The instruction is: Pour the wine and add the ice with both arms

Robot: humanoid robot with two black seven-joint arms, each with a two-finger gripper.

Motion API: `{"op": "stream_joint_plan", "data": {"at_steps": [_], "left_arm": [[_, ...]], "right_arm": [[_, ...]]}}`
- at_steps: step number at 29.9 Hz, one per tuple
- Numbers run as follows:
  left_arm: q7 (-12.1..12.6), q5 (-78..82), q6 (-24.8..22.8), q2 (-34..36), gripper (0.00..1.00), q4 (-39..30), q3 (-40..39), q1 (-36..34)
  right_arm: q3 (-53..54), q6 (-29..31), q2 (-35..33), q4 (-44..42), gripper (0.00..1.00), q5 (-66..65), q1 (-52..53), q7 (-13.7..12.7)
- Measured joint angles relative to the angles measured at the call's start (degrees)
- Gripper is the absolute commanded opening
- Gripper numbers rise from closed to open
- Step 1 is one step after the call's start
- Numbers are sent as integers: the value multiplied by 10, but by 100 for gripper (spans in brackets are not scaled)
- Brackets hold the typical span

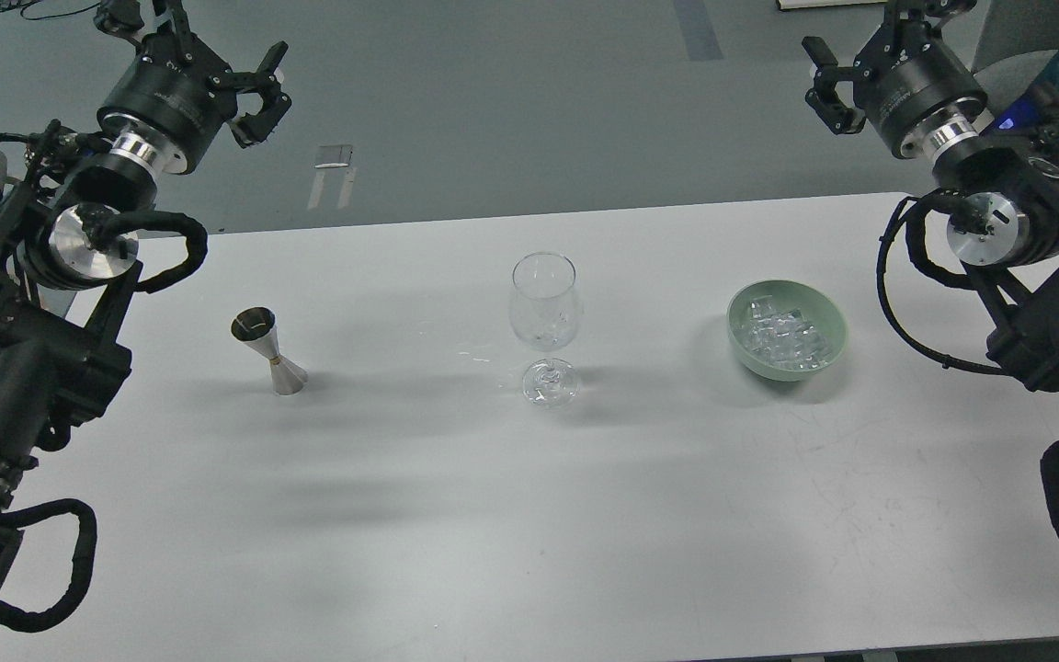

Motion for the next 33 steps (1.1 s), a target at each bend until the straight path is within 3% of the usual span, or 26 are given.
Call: {"op": "stream_joint_plan", "data": {"at_steps": [10, 18, 33], "left_arm": [[53, -6, 7, 3, 98, -28, -3, -1], [48, -3, 7, 2, 99, -31, -2, 7], [9, 16, 11, 13, 99, -41, 0, 8]], "right_arm": [[-2, -18, 10, 0, 100, 0, 2, -1], [-4, -20, 1, 3, 100, 0, 7, -2], [-27, -20, 1, 10, 100, -1, 6, -3]]}}
